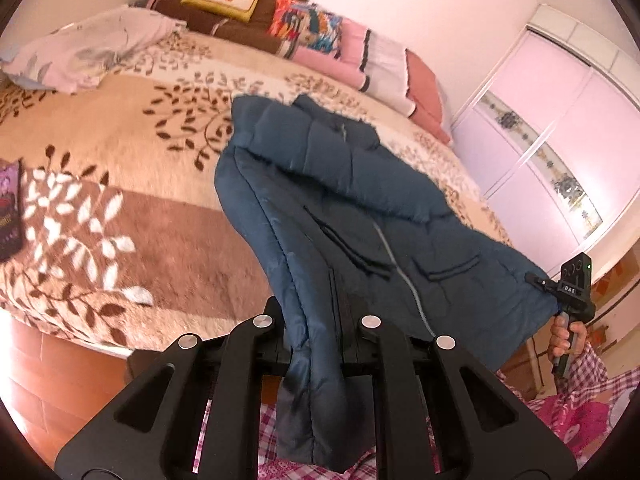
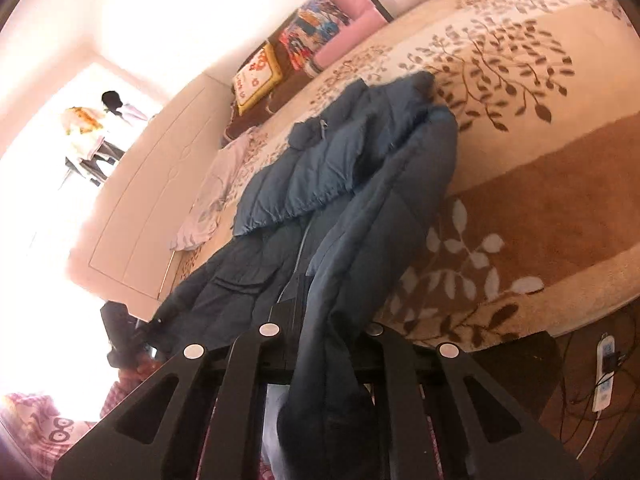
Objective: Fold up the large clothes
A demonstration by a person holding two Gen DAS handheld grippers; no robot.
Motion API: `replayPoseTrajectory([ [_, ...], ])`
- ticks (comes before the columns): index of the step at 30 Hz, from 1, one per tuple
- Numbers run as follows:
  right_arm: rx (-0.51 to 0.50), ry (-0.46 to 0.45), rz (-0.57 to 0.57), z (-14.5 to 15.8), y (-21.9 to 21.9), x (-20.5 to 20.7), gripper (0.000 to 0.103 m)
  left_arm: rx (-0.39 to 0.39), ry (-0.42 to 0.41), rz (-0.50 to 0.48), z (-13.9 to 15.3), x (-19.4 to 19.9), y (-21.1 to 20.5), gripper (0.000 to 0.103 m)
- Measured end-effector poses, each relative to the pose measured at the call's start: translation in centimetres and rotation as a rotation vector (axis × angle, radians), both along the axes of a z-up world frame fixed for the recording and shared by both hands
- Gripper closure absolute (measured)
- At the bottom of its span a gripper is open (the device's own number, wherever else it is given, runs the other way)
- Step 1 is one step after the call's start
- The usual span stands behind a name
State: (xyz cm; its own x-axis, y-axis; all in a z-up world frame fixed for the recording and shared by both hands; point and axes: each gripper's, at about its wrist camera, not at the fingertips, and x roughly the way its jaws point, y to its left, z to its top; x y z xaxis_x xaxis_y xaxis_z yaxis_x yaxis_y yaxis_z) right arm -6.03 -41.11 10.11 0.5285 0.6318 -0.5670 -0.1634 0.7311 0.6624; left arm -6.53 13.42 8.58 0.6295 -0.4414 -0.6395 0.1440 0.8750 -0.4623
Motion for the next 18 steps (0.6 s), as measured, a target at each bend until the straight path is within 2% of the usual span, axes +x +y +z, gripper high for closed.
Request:
replayPoseTrajectory([
  [4,-0.019,0.004,0.002,0.3,0.3,-2.2,0.092,0.004,-0.002,-0.004,0.3,-1.8,0.7,0.091],
  [12,-0.01,0.05,-0.041,-1.0,0.3,-7.1,0.092,0.016,0.032,-0.011,-0.4,-6.5,1.2,0.091],
  [18,0.031,0.016,-0.067,-0.5,0.1,-9.0,0.092,-0.005,0.004,-0.009,1.0,-7.9,1.4,0.091],
])
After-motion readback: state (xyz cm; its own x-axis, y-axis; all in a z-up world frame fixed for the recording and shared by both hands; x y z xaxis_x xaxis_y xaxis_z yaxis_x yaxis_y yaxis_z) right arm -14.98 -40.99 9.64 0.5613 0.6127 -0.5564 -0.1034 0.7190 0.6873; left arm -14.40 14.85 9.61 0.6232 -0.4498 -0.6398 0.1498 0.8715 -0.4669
